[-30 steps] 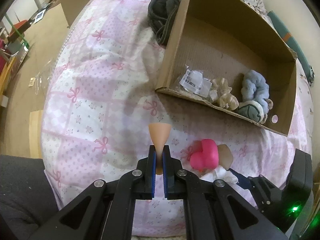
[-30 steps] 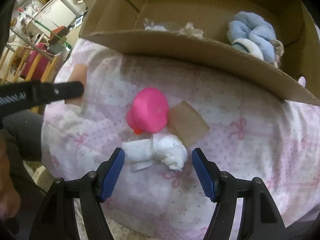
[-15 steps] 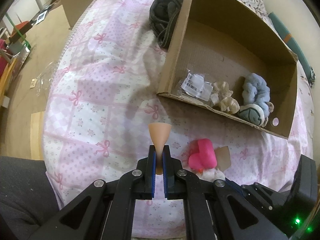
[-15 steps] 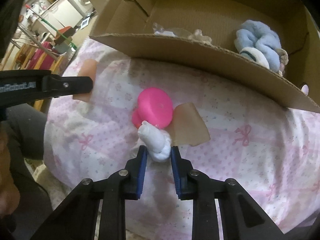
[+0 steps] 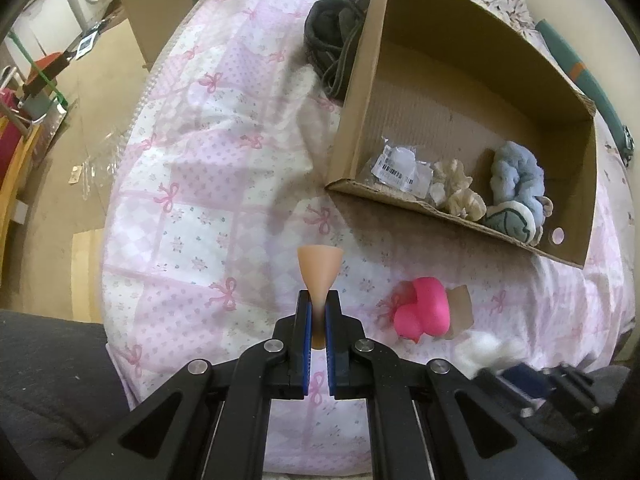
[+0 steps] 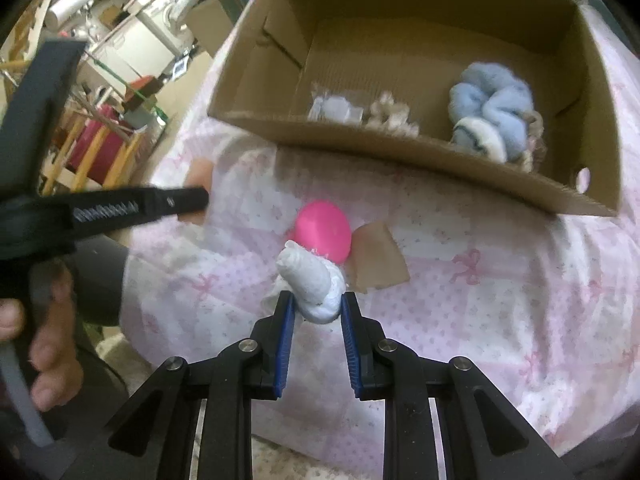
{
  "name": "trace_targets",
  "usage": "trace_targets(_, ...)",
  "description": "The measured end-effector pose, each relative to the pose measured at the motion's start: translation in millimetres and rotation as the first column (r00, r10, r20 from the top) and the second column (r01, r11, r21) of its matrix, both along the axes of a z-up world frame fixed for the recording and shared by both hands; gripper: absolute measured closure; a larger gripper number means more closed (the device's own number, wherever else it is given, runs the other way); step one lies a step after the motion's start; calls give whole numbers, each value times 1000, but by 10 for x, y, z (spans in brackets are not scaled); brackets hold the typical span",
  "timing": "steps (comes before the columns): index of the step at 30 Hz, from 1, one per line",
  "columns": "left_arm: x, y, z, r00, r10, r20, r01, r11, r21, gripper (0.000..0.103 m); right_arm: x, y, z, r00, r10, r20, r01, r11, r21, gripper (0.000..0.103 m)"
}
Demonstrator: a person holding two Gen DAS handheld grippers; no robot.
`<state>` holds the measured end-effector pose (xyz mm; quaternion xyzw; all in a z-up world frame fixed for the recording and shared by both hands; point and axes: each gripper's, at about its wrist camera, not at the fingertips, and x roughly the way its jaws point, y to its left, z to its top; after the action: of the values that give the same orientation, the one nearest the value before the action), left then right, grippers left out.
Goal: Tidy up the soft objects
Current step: 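Carry the sponge and sock over the box and open both grippers to drop them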
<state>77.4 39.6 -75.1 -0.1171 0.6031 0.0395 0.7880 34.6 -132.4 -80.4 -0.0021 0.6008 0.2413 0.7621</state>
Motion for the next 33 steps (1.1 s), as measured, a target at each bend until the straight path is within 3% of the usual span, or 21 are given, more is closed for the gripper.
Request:
trace_targets(8,-98,-38,56,999,-18,26,18,1000,22,97,39,-383,425,993,-104,63,96,987,128,78)
trace_targets(14,-148,-113,85,998,-41,49,38,998,48,97,43,-679,715,965,-227,134,192,953,233,78)
trace_targets(17,-156,-117,175,996,-30,81,28,999,27,97,78,-859,794,945,-292,149,244,930,276,78)
trace_targets(22,-115,-109,449,988,-26,150,27,1000,-1,97,145,-1114,967,895,-410,177,327,872,365,78)
trace_targets(25,-36,-136,683,974,-48,219,43,999,24,97,218,-1207,1048,884,-436,170,343,850,399,78)
trace_targets(33,341,-172,1121,943,-82,322,78,997,27,97,446,-1311,1250,873,-440,210,327,848,416,78)
